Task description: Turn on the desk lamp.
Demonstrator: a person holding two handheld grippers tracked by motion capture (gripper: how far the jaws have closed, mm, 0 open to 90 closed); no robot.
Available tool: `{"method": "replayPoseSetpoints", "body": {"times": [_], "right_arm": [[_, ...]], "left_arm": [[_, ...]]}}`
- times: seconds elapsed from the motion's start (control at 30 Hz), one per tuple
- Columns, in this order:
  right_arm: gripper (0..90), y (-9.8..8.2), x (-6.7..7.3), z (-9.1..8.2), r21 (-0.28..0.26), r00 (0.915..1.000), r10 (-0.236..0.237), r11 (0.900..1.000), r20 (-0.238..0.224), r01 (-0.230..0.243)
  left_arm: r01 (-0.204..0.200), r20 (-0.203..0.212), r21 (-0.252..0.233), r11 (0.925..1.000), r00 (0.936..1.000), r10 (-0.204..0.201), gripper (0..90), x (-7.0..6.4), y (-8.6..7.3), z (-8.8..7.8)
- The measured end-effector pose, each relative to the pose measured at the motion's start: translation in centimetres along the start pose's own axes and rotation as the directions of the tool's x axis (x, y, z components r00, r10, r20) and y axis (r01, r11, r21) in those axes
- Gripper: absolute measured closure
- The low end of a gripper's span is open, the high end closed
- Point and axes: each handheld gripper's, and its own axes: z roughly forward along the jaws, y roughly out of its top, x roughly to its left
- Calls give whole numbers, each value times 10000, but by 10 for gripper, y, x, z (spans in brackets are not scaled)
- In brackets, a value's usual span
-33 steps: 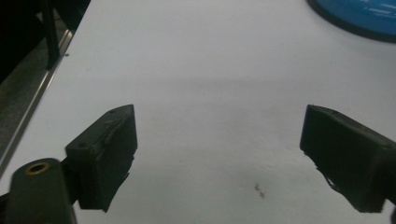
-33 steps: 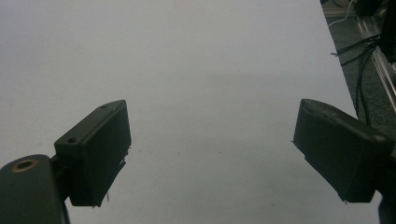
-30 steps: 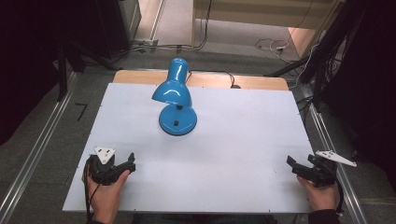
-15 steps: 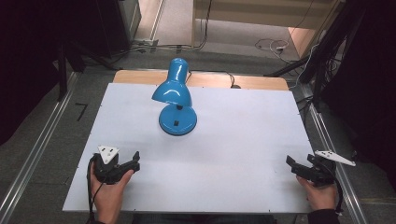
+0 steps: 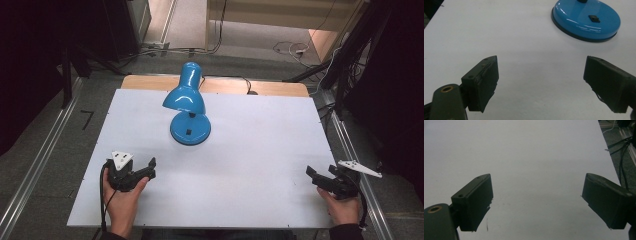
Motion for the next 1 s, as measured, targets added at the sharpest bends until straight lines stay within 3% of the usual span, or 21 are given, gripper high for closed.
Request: {"method": "replayPoseSetpoints", "body": {"times": [0.17,0.53,0.77,0.87,1.0], "right_arm": [[71,2,0,-2,-37,9997,174,9998,-154,-174],[71,2,1,-3,-213,10000,50,9998,-24,-50],[71,1,2,-1,-175,9999,-124,9998,88,126],[71,0,2,0,-165,9987,-432,9989,268,437],[71,0,2,0,-134,9988,-391,9991,306,395]], "left_arm": [[-117,115,-22,9999,9999,117,134,-4,2,3],[-136,293,-42,9999,9995,137,131,-10,7,11],[-157,440,-19,9999,9989,157,131,-14,10,17],[-159,515,10,9999,9985,158,131,-15,11,18],[-147,571,58,9999,9983,143,128,-18,12,21]]}}
